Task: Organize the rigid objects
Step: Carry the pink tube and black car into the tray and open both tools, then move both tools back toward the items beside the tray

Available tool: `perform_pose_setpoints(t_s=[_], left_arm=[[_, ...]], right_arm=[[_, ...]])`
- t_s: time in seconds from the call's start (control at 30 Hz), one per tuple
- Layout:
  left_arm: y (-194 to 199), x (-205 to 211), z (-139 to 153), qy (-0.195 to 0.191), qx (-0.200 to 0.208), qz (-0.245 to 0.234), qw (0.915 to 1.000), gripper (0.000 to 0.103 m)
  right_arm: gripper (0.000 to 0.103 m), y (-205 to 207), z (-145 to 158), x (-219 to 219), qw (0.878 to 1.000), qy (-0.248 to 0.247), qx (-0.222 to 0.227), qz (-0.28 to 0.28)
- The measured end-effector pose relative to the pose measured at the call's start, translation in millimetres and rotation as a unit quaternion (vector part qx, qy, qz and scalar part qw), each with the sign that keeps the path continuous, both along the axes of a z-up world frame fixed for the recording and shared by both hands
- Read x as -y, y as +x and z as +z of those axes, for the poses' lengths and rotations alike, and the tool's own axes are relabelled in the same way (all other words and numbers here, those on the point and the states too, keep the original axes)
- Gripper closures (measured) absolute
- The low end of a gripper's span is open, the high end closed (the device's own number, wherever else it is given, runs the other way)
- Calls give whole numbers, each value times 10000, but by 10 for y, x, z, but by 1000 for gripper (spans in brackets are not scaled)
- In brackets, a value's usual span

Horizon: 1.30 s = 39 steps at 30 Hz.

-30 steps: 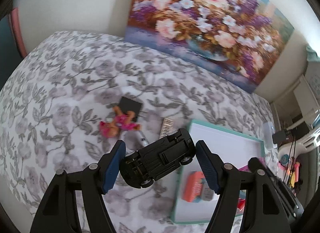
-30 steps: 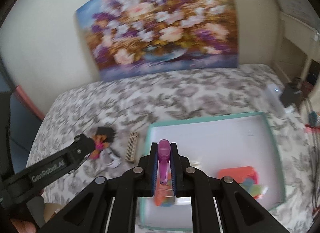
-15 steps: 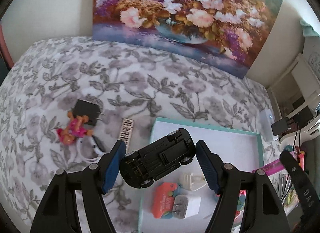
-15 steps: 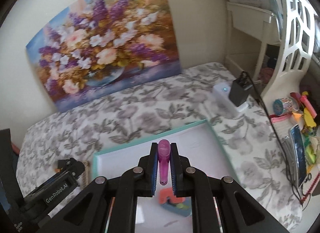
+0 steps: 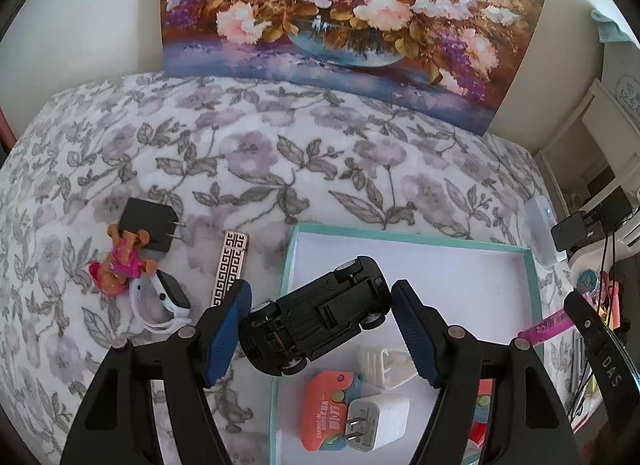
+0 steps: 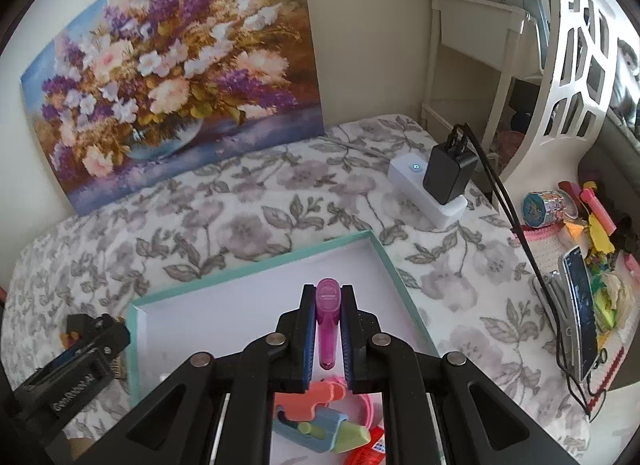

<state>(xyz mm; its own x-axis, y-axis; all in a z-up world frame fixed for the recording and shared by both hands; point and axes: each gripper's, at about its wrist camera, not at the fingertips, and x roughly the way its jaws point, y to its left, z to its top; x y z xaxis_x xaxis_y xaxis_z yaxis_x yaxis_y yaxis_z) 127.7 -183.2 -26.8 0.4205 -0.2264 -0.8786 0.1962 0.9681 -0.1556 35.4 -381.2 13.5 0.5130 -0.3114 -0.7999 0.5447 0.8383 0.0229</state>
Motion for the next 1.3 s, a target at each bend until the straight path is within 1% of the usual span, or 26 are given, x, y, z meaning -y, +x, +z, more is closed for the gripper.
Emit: perform_pose_setpoints(t_s=[0.23,0.43,0.63,0.7,0.73,0.77,0.8,0.83,0.9,0.97,1.03,1.1,1.13,1.17,1.3], left_arm=[[15,-3,-98,17,-128,-21,9999,30],[9,19,-145,36,-222,-90,9997,30],[5,29,-126,153,-224,-107,9996,28],[4,23,-120,185,-242,-103,9995,28],[4,18,-114,203,-249,-99,9994,27],[4,10,-109,211,-251,-98,9994,25],[5,-2,-99,223,-251,-76,9994,18],[5,-11,-93,229,-249,-59,9994,17],[8,-41,-78,260,-259,-13,9993,17],[14,-73,-75,295,-277,43,9992,16],[22,-101,-84,339,-301,96,9989,14],[35,-142,-110,410,-352,174,9984,13],[41,-162,-123,441,-375,212,9981,10],[50,-189,-142,476,-405,263,9977,9],[77,-283,-192,537,-480,449,9964,8]], right_arm=[[91,13,-186,56,9993,194,-298,-78],[91,34,-184,4,9991,173,-368,70],[91,40,-202,11,9984,228,-517,35],[89,36,-205,21,9981,272,-546,17],[87,36,-206,24,9980,284,-568,9],[82,35,-210,26,9978,290,-591,-2],[79,33,-214,28,9977,293,-614,-22],[74,32,-217,29,9975,303,-631,-34],[65,33,-228,29,9972,319,-667,-50],[44,37,-249,22,9968,309,-734,-83],[43,43,-267,14,9965,321,-763,-89],[38,49,-296,10,9961,346,-808,-83],[32,50,-313,10,9959,341,-831,-105],[28,52,-332,13,9956,329,-865,-135],[24,38,-408,61,9942,391,-966,-261]])
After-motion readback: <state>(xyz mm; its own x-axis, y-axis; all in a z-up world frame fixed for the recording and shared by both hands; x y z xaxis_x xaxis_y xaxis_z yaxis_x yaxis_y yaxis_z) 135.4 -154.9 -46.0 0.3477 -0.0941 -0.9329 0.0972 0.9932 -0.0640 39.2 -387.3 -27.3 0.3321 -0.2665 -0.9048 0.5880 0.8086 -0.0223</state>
